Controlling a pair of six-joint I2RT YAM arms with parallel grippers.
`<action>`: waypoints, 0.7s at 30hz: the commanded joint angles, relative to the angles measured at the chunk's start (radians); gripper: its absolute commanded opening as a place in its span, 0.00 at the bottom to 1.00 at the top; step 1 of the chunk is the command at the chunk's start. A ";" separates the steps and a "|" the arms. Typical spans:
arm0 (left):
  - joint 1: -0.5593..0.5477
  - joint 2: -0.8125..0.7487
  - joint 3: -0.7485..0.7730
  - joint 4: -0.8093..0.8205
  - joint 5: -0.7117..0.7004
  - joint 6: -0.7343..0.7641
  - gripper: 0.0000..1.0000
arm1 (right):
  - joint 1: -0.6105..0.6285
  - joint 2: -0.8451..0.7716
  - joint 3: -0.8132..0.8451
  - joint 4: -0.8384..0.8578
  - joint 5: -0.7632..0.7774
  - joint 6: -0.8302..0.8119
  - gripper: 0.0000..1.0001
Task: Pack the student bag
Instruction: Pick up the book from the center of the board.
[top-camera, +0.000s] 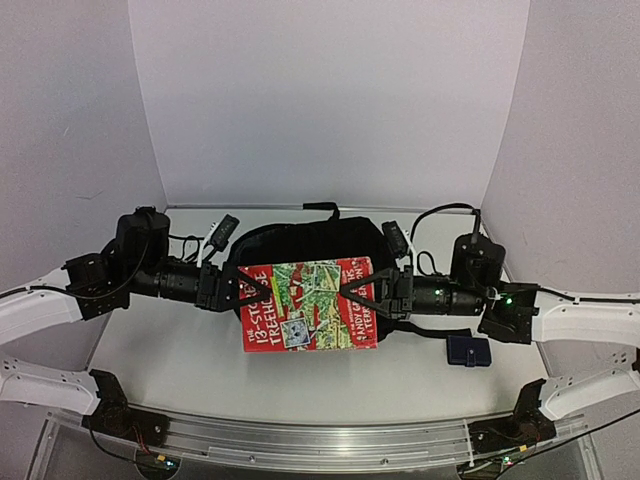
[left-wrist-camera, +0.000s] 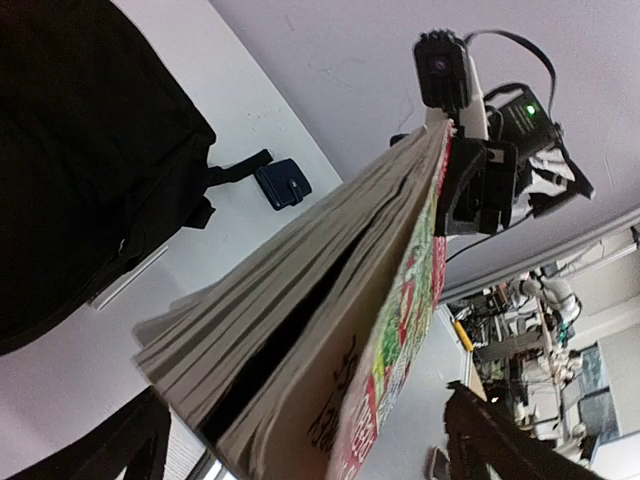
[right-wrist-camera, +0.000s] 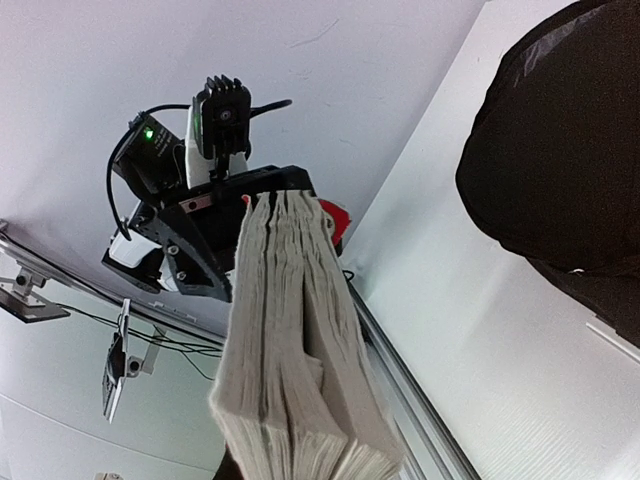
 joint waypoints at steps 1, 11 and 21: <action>0.010 -0.053 0.014 -0.014 -0.112 -0.019 0.99 | 0.002 -0.067 0.029 0.141 0.032 0.018 0.00; 0.011 0.022 0.037 0.086 0.082 -0.032 1.00 | 0.001 -0.046 0.017 0.258 -0.021 0.058 0.00; 0.020 0.018 -0.018 0.301 0.166 -0.143 0.52 | 0.002 -0.047 -0.018 0.262 -0.008 0.052 0.00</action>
